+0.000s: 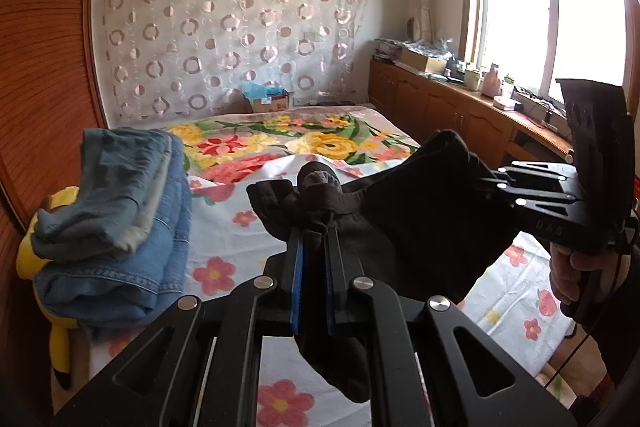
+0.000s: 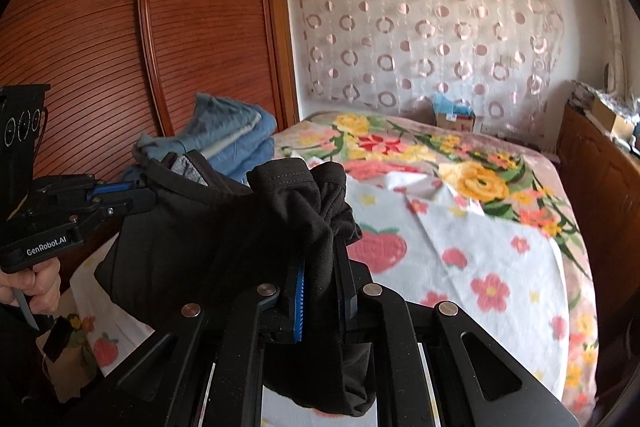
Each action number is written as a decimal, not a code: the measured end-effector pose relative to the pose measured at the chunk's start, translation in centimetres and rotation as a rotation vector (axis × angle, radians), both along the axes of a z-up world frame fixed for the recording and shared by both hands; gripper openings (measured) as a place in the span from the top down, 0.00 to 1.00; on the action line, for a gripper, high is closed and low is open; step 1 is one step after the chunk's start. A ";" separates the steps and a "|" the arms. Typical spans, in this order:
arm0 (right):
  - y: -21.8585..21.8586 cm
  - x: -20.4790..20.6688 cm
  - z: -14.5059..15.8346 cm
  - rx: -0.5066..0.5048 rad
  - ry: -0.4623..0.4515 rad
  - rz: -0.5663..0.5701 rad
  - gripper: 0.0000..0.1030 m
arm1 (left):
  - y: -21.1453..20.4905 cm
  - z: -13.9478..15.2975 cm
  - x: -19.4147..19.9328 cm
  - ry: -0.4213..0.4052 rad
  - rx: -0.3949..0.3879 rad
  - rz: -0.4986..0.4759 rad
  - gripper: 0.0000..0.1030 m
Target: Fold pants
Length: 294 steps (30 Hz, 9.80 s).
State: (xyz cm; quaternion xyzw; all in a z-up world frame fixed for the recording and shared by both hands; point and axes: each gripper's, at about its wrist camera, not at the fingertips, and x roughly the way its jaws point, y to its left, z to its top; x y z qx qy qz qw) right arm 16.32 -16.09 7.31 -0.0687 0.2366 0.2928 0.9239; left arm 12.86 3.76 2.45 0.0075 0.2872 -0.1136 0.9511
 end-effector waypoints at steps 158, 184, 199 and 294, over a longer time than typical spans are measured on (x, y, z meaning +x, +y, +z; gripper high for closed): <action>-1.7 -5.3 0.6 0.010 -0.012 -0.172 0.33 | -0.1 -0.8 -3.2 0.008 0.009 0.161 0.13; -2.4 -12.7 1.0 0.055 -0.070 -0.346 0.32 | -6.0 1.8 -7.8 -0.063 0.034 0.098 0.13; -3.0 -13.7 0.7 0.084 -0.111 -0.340 0.32 | -5.3 3.1 -9.0 -0.112 0.027 0.123 0.13; -3.6 -14.5 -0.6 0.108 -0.168 -0.352 0.31 | -3.7 4.1 -10.3 -0.166 0.035 0.172 0.13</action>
